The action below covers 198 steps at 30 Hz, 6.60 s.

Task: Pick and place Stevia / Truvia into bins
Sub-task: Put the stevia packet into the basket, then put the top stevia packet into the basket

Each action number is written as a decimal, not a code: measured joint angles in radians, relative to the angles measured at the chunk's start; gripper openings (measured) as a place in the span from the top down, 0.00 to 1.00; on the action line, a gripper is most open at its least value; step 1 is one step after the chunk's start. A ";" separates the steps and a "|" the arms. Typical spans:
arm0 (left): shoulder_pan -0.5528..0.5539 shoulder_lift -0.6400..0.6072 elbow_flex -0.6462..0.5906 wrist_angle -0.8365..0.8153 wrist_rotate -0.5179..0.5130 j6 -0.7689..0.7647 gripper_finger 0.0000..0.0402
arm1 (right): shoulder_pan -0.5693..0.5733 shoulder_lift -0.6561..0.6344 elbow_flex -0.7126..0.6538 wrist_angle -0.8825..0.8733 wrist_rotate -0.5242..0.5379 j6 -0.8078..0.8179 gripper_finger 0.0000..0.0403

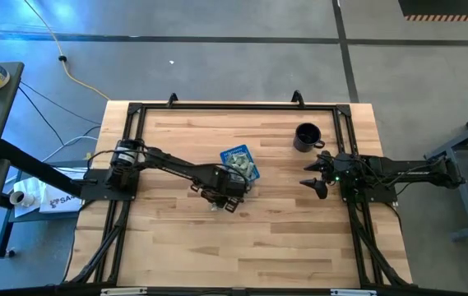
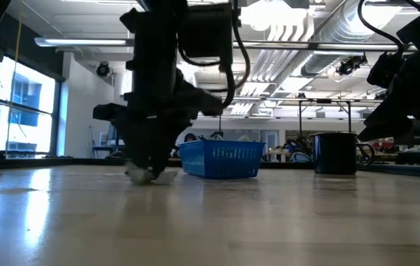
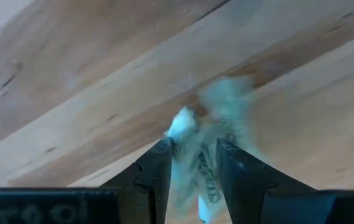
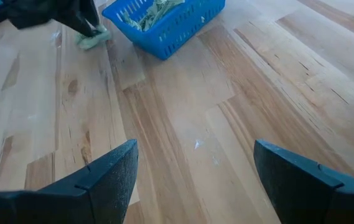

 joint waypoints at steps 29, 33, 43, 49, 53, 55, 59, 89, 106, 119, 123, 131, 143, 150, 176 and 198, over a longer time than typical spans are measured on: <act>0.038 0.012 -0.001 0.004 0.081 0.140 0.60 | 0.010 -0.024 0.000 -0.005 0.002 0.000 0.24; 0.038 0.012 -0.001 0.005 0.081 0.138 0.60 | 0.029 -0.116 0.000 -0.007 0.000 0.000 0.24; 0.038 0.011 -0.001 0.011 0.079 0.129 0.60 | 0.037 -0.304 0.000 0.013 -0.003 0.000 0.24; 0.038 0.010 -0.001 0.026 0.076 0.128 0.60 | 0.061 -0.294 0.000 0.021 -0.003 0.000 0.24; 0.038 0.010 -0.001 0.024 0.080 0.128 0.60 | 0.061 -0.290 0.000 0.020 -0.004 0.000 0.24; 0.038 0.010 -0.001 0.024 0.080 0.128 0.60 | 0.061 -0.290 0.000 0.021 -0.003 0.000 0.24; 0.038 0.010 -0.001 0.023 0.080 0.128 0.60 | 0.060 -0.288 0.000 -0.021 -0.001 -0.035 0.24; 0.038 0.010 -0.001 0.053 0.035 0.126 0.60 | 0.074 -0.301 -0.119 0.439 -0.001 -0.052 0.24; 0.038 0.010 0.057 0.065 0.012 0.137 0.60 | 0.085 -0.293 -0.119 0.431 -0.009 -0.053 0.24; -0.017 0.010 0.088 0.120 -0.019 0.339 0.60 | 0.085 -0.292 -0.119 0.429 -0.008 -0.053 0.24; -0.017 0.010 0.088 0.124 -0.044 0.340 0.57 | 0.085 -0.292 -0.120 0.429 -0.008 -0.053 0.24; -0.022 0.013 0.084 0.112 0.006 0.362 0.35 | 0.085 -0.292 -0.120 0.429 -0.008 -0.053 0.24; -0.028 0.057 0.082 0.132 -0.028 0.443 0.48 | 0.085 -0.279 -0.120 0.428 -0.007 -0.053 0.24; -0.028 0.095 0.087 0.116 -0.033 0.451 0.74 | 0.085 -0.281 -0.120 0.428 -0.008 -0.053 0.24; 0.143 0.116 0.390 -0.016 -0.257 0.697 0.89 | 0.085 -0.282 -0.121 0.429 -0.007 -0.053 0.24; -0.139 0.055 0.337 -0.409 -0.066 0.781 0.43 | 0.085 -0.289 -0.121 0.429 -0.007 -0.053 0.24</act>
